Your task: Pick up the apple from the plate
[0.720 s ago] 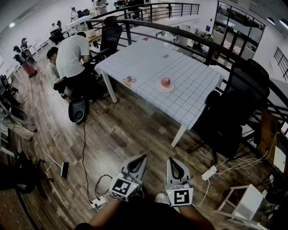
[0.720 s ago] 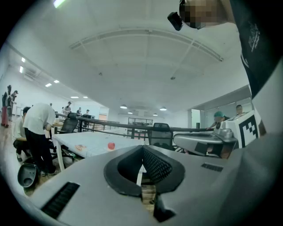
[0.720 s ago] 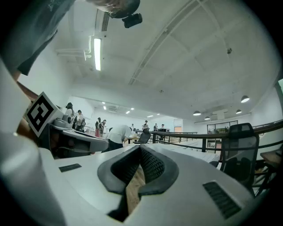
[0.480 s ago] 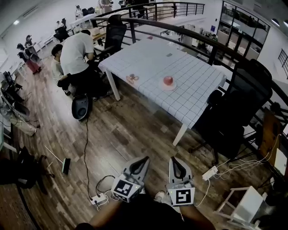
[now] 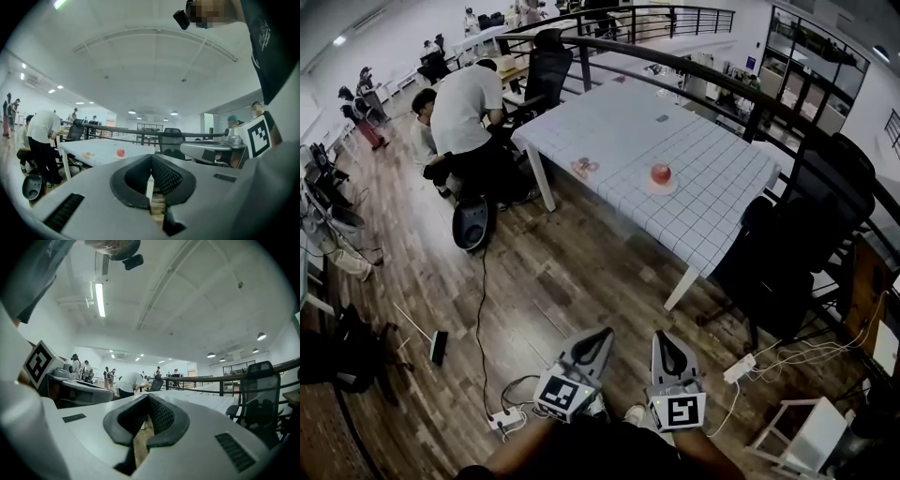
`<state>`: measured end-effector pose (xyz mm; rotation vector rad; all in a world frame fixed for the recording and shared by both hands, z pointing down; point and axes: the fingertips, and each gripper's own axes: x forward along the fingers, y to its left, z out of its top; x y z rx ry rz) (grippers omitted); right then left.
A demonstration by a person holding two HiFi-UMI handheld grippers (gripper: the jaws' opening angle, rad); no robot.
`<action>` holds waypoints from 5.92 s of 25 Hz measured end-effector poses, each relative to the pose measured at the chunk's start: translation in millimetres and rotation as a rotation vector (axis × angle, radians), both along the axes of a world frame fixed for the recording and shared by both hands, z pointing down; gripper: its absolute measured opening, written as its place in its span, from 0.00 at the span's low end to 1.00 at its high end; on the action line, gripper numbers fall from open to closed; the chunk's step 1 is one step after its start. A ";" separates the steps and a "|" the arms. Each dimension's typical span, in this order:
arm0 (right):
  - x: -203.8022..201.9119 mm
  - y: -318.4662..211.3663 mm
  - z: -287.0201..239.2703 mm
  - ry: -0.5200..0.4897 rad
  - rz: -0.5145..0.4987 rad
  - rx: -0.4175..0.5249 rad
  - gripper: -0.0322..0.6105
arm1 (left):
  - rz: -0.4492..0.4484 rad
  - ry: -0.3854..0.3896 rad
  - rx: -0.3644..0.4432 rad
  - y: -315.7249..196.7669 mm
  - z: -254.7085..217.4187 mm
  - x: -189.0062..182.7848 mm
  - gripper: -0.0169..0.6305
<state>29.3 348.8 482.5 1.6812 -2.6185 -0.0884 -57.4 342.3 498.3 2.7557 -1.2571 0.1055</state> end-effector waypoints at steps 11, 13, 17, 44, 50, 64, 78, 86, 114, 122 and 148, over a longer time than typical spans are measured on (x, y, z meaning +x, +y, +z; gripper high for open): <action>-24.8 -36.4 -7.4 0.012 0.058 0.007 0.09 | 0.006 0.037 0.032 -41.7 -2.4 -41.4 0.06; -29.9 -41.6 -8.0 0.021 0.064 0.002 0.09 | 0.006 0.046 0.036 -47.9 -1.7 -48.8 0.06; -29.6 -54.8 -7.1 0.046 0.073 -0.008 0.09 | -0.001 0.066 0.042 -59.4 -5.8 -52.7 0.06; 58.8 -257.8 -15.1 -0.034 -0.026 0.035 0.09 | -0.074 -0.051 0.050 -249.0 -12.7 33.8 0.06; 72.8 -274.6 -9.4 -0.029 -0.042 0.023 0.09 | -0.120 -0.001 0.003 -273.4 -8.1 29.7 0.06; 93.0 -346.4 -4.4 -0.018 0.010 0.056 0.09 | -0.143 0.015 0.037 -352.1 -8.6 27.7 0.06; 48.9 -443.1 -20.2 0.024 0.087 0.024 0.09 | -0.029 0.038 0.021 -459.2 -22.1 -0.3 0.06; 5.6 -487.9 -2.7 -0.001 0.097 0.020 0.09 | 0.092 0.036 0.029 -505.2 -5.7 -10.3 0.06; 47.9 -582.4 19.8 0.051 0.195 -0.044 0.09 | 0.237 0.007 -0.004 -596.6 11.1 48.5 0.06; 65.3 -596.6 20.3 0.032 0.175 -0.030 0.09 | 0.198 0.020 -0.031 -603.4 21.3 63.4 0.06; 83.6 -618.2 104.4 0.085 0.105 -0.278 0.27 | 0.148 -0.038 -0.085 -636.6 46.1 82.4 0.06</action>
